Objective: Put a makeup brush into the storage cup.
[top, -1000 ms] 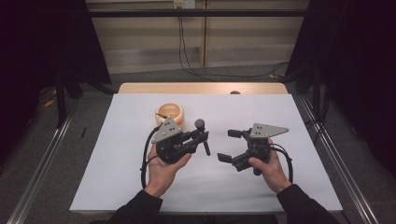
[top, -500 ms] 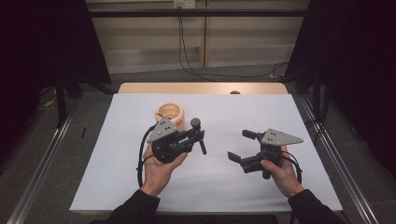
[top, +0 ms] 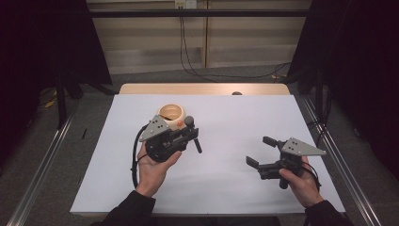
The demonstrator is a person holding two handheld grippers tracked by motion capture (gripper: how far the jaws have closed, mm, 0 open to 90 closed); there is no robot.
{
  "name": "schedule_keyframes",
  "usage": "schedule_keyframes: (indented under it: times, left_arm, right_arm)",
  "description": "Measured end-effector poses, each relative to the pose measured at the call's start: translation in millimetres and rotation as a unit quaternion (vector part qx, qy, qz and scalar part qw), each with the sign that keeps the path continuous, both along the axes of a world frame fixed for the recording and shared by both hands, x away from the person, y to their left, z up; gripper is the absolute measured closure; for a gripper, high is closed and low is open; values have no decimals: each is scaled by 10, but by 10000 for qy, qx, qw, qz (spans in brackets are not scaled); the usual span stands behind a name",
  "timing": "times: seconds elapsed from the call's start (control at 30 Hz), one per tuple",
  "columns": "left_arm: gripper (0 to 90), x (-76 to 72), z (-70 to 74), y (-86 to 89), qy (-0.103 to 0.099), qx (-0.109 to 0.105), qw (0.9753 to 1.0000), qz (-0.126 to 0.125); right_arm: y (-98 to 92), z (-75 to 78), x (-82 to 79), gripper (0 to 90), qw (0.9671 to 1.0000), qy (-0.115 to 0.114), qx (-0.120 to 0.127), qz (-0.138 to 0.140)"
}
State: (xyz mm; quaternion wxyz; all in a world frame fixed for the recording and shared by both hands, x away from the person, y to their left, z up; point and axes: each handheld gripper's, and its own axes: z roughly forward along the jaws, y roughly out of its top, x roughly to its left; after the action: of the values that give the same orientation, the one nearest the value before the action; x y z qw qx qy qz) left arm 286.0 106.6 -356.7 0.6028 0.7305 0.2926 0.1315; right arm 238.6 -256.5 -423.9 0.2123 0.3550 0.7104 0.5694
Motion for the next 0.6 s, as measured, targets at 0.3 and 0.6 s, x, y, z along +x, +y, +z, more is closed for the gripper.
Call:
schedule_keyframes:
  times: [0.3, 0.6]
  left_arm:
    - [775, 60, 70, 100, -55, -46, 10000, 63]
    - [775, 163, 155, 277, -109, -24, 9998, 185]
  right_arm:
    - [-160, -31, -155, 21, 9993, -39, -26, -384]
    - [-265, -155, -259, 0, 9981, -99, -140, -598]
